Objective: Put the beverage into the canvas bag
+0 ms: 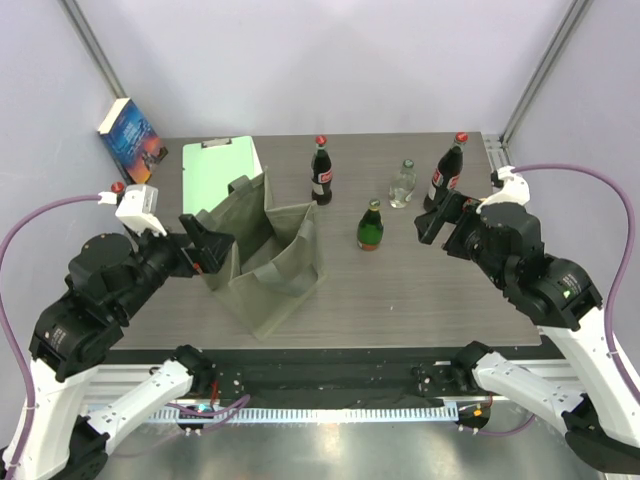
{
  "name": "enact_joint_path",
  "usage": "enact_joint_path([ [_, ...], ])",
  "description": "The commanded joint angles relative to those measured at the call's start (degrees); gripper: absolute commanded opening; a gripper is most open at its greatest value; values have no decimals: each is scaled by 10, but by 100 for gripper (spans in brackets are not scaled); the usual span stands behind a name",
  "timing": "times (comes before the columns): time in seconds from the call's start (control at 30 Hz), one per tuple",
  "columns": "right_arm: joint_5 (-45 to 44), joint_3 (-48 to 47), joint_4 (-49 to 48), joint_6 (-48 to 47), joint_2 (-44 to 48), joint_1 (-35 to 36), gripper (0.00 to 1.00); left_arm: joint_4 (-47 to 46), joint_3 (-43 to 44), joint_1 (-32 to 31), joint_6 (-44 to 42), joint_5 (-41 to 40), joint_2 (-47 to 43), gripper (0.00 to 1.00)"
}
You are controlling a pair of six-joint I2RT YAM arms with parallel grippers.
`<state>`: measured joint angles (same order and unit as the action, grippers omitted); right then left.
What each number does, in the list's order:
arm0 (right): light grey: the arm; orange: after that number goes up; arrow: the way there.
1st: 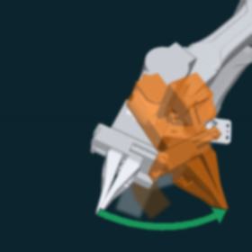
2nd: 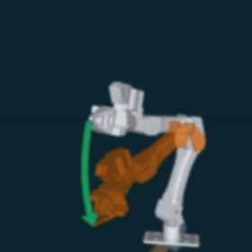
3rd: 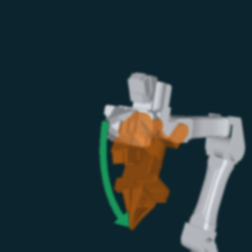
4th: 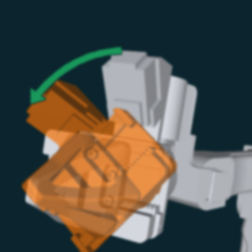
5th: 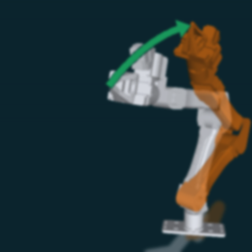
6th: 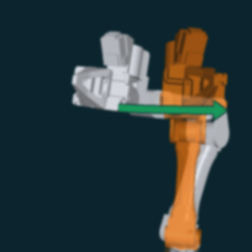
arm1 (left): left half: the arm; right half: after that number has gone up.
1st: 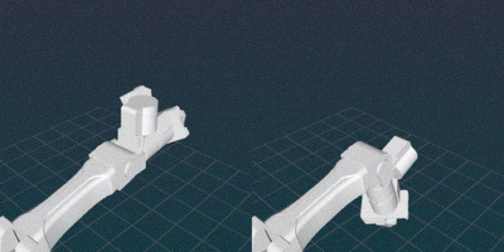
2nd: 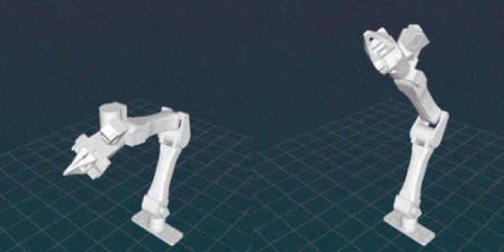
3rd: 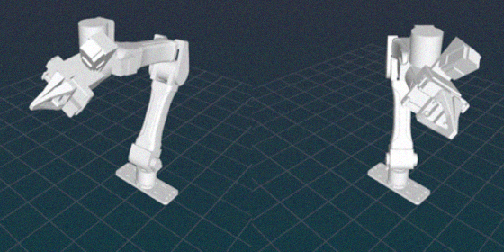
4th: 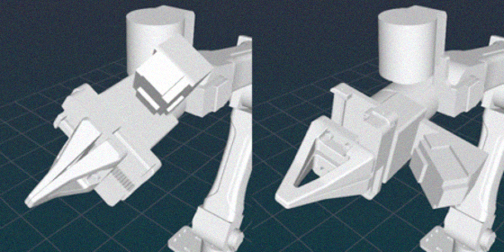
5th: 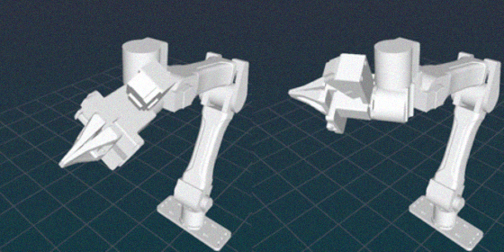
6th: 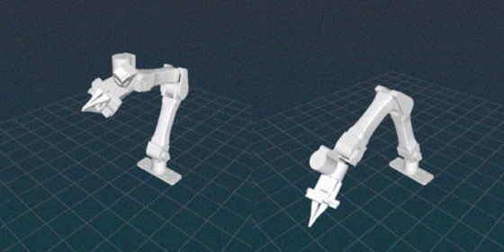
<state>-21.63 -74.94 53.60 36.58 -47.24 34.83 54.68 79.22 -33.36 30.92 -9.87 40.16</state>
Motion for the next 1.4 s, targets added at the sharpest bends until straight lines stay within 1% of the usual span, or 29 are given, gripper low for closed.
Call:
enact_joint_path([
  [0.0, -26, -12, 10, -3, 5, 3, 100, -10, -9, -2, -4, -9, -10, 100],
  [0.07, -21, -9, 9, -19, 1, 3, 100, -7, -10, -2, -4, -11, -11, 100],
  [0.17, -16, -5, 8, -56, -23, 3, 96, 1, -6, -2, -4, -10, -11, 100],
  [0.23, -13, -9, 11, -75, -71, 3, 93, 12, 0, -2, -6, -14, -11, 100],
  [0.3, 9, -16, 17, -91, -107, 3, 91, 16, -5, -2, -9, -20, -13, 100],
  [0.33, 24, -16, 5, -105, -140, 3, 91, 17, -6, -2, -11, -31, -19, 100],
  [0.4, 49, 1, -25, -114, -160, 2, 90, 19, -10, -2, -12, -44, -25, 100],
  [0.43, 48, 5, -48, -122, -180, 3, 90, 23, -9, -2, -13, -48, -25, 100],
  [0.53, 3, -19, -62, -148, -227, 3, 90, 32, 0, -2, -16, -55, -31, 100],
  [0.6, -22, -36, -93, -176, -274, 0, 90, 33, 3, -2, -17, -57, -37, 100],
  [0.67, -8, -45, -132, -206, -317, -6, 89, 34, 4, -2, -16, -58, -41, 100],
  [0.77, 13, -48, -173, -222, -355, -19, 87, 35, 9, -2, -13, -56, -45, 100],
  [0.87, 37, -48, -198, -233, -377, -36, 82, 34, 7, -2, -7, -46, -51, 100],
  [1.0, 51, -36, -230, -247, -407, -56, 79, 35, -13, -2, -6, -53, -60, 100],
  [1.07, 74, -23, -258, -252, -410, -60, 76, 37, -20, -2, -5, -54, -59, 100],
  [1.1, 82, -18, -270, -254, -413, -63, 73, 38, -24, -2, -4, -53, -58, 100],
  [1.13, 94, -7, -290, -257, -413, -65, 72, 38, -26, -2, -2, -53, -56, 100],
  [1.23, 109, 4, -308, -253, -425, -64, 70, 39, -32, -2, 5, -50, -51, 100],
  [1.37, 93, 24, -329, -255, -430, -64, 66, 40, -32, -2, 12, -46, -48, 100],
])
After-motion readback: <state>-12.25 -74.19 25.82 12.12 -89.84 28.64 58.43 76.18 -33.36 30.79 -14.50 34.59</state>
